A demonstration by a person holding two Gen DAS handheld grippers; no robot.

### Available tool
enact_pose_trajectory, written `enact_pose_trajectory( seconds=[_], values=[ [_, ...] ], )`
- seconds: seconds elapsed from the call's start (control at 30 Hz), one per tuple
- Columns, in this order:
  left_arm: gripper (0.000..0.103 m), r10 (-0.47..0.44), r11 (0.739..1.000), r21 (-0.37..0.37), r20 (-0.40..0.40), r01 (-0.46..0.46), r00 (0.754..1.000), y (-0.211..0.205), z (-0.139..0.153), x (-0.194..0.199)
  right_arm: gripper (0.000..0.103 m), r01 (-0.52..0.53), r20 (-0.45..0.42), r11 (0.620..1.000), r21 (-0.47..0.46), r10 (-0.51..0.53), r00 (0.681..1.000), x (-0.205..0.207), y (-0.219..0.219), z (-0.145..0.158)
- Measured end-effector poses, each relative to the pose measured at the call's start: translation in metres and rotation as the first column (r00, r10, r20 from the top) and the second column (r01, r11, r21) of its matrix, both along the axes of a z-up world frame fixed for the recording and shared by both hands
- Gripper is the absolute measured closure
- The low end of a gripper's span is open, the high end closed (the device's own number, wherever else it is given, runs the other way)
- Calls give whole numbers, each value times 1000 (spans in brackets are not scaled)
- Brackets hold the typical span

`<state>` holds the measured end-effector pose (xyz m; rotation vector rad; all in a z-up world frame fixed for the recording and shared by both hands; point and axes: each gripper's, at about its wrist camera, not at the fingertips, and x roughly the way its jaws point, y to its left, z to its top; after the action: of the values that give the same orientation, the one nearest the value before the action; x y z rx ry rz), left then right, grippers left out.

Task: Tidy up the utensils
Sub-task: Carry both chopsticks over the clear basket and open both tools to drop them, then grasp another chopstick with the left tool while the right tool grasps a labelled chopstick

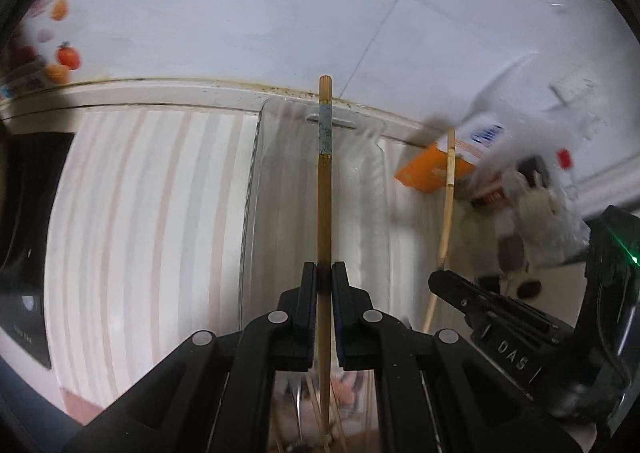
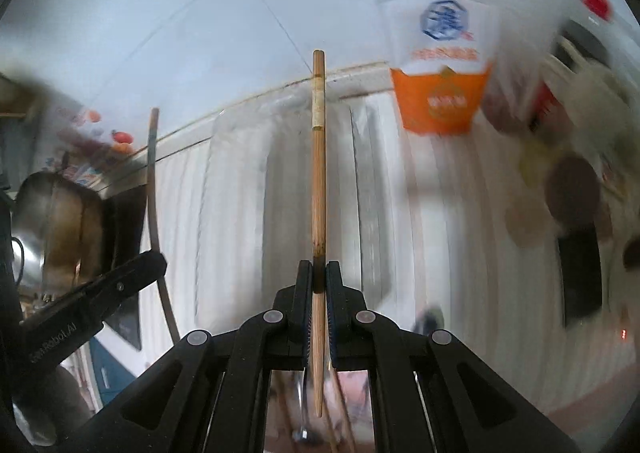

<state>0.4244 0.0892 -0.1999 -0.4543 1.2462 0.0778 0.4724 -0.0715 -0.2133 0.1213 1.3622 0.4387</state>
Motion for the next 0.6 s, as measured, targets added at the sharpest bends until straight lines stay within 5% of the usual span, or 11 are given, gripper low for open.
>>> enact_pose_trajectory(
  seconds=[0.3, 0.4, 0.43, 0.53, 0.6],
  values=[
    [95, -9, 1000, -4, -134, 8, 991, 13, -50, 48, 95, -73, -98, 993, -89, 64, 993, 41, 42, -64],
    [90, 4, 996, 85, -117, 6, 993, 14, -44, 41, 65, -59, -104, 995, -76, 51, 993, 35, 37, -68],
    [87, 18, 993, 121, -100, -6, 995, 15, -39, 36, 63, -47, -95, 996, -77, 40, 995, 33, 34, -66],
    [45, 60, 975, 213, -6, -57, 998, 19, -20, 15, 63, -10, -64, 997, -75, 6, 998, 24, 15, -55],
    [1, 91, 960, 258, 63, -105, 994, 22, -6, -4, 61, 9, -10, 995, -98, -10, 1000, 10, 4, -39]
  ],
)
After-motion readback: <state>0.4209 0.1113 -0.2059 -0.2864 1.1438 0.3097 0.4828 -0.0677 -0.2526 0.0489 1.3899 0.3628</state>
